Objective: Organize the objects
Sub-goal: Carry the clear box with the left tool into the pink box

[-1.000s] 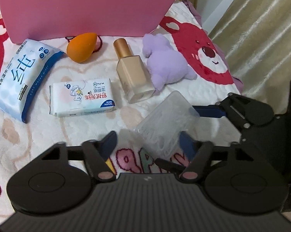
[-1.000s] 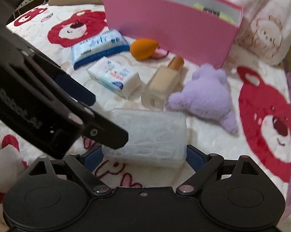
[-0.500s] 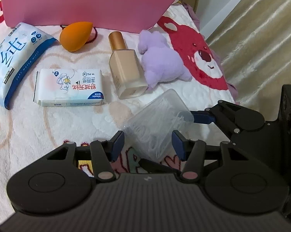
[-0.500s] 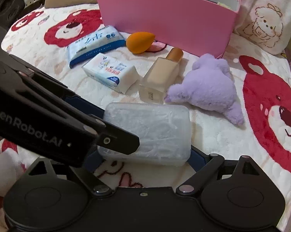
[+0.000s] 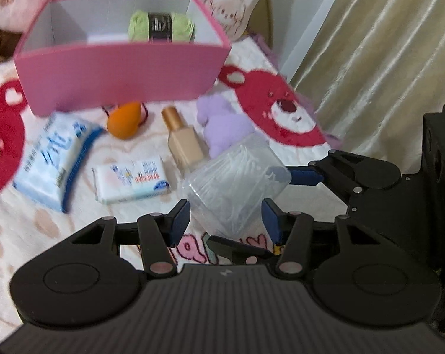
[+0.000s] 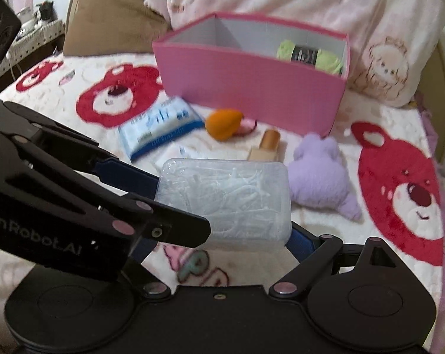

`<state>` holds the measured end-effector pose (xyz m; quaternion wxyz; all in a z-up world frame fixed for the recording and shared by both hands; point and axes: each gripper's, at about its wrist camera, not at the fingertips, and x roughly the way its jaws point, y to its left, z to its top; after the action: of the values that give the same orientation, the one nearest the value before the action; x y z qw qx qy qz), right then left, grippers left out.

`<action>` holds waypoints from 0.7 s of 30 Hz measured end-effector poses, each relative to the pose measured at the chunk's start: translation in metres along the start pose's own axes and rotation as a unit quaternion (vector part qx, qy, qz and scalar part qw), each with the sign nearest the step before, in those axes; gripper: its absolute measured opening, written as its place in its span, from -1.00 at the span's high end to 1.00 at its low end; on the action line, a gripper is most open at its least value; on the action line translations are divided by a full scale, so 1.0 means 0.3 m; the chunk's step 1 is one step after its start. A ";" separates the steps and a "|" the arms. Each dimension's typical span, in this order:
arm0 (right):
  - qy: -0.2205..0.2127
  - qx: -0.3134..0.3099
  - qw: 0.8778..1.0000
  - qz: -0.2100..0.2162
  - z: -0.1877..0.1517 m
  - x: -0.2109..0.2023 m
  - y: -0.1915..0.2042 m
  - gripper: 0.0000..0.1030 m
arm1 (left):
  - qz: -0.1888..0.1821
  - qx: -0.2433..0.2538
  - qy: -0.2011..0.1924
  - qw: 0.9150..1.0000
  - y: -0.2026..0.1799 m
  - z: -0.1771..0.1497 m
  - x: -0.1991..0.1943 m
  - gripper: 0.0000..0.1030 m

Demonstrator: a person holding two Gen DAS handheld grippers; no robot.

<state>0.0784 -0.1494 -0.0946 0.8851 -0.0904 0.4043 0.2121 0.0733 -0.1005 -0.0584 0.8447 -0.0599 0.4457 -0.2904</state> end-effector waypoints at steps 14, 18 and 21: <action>-0.057 -0.022 0.997 -0.037 0.355 -0.119 0.048 -0.82 | 0.002 0.029 -0.051 0.998 0.049 0.326 -0.226 0.01; -0.053 -0.019 0.998 -0.037 0.484 -0.054 0.004 -0.82 | 0.014 0.019 -0.049 0.999 0.100 0.467 -0.184 0.00; -0.034 -0.005 0.999 -0.036 0.580 0.031 -0.061 -0.82 | 0.020 0.002 -0.033 0.999 0.157 0.576 -0.104 0.01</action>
<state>0.2097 -0.1053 0.0125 0.9052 -0.1018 0.3689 0.1846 0.2165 -0.0720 0.0500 0.8645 -0.0593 0.4183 -0.2722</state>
